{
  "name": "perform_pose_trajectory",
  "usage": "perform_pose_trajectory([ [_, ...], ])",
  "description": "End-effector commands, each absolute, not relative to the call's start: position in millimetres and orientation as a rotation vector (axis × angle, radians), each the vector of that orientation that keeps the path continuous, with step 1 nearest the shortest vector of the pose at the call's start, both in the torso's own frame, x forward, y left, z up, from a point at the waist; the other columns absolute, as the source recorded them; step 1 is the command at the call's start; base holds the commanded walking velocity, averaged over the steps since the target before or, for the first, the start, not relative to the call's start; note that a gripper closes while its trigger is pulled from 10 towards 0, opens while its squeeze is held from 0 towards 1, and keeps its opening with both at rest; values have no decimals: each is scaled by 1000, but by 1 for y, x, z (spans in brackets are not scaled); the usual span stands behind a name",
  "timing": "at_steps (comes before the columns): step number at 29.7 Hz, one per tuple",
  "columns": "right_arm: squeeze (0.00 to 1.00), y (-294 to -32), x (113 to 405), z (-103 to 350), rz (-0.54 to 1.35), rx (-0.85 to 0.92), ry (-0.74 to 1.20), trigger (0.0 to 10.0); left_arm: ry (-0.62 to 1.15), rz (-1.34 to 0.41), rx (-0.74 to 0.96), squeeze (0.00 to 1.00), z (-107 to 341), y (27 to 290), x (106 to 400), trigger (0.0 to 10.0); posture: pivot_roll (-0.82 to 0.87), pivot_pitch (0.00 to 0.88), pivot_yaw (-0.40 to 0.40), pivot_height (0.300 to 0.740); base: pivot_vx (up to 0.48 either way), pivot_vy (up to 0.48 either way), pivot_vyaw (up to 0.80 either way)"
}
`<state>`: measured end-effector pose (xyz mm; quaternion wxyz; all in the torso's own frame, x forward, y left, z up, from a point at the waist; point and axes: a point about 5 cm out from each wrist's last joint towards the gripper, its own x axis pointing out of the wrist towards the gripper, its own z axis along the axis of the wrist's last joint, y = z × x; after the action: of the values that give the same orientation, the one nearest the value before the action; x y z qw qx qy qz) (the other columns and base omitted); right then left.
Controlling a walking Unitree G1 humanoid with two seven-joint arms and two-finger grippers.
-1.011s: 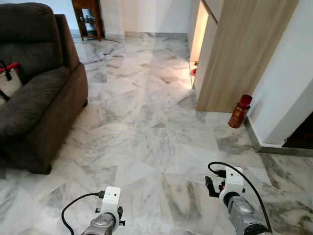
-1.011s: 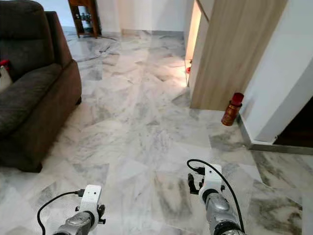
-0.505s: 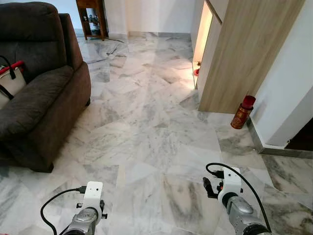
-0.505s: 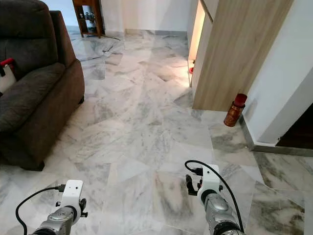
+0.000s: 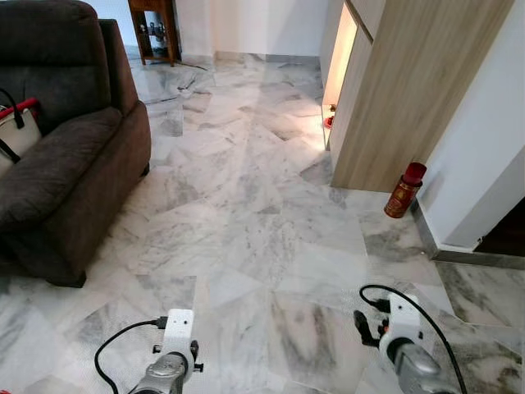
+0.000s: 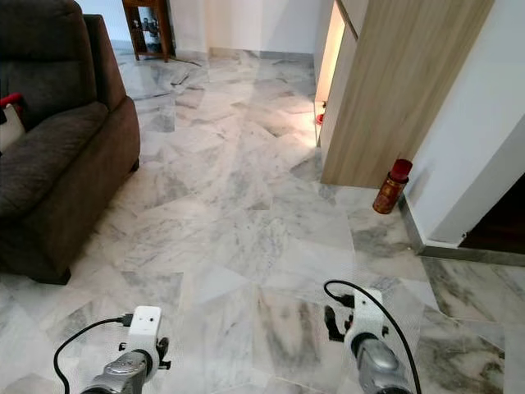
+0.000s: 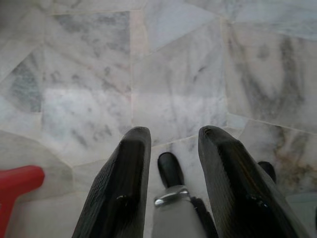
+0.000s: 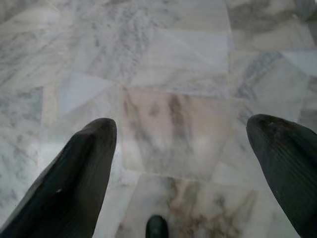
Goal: Picking trash to rubbish bin
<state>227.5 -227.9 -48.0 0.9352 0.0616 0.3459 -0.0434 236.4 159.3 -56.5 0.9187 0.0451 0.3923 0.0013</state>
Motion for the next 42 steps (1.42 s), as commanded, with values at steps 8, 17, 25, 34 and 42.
perform_pose_trajectory([
  [8, 0, -240, 207, -56, -135, 139, 730, 10000, 806, -79, 134, 0, -57, 147, 236, 10000, -231, 0, -6, 740, 0, 0, 0],
  [17, 0, -244, 194, -62, -277, 249, 703, 10000, 751, -246, 229, 0, -48, 124, 248, 10000, -297, 0, -9, 740, 0, 0, 0],
  [25, 0, -242, 203, -58, -93, 91, 743, 10000, 795, -109, 81, 0, -61, 125, 228, 10000, -244, 4, -103, 740, 0, 0, 0],
  [34, 0, -235, 203, -59, -209, 203, 689, 10000, 906, -132, 199, 0, -79, 149, 198, 10000, -346, 4, 52, 740, 0, 0, 0],
  [42, 0, -197, 233, -50, -67, 181, 685, 10000, 812, 26, 91, 0, -60, 153, 231, 10000, -208, 0, -26, 740, 0, 0, 0],
])
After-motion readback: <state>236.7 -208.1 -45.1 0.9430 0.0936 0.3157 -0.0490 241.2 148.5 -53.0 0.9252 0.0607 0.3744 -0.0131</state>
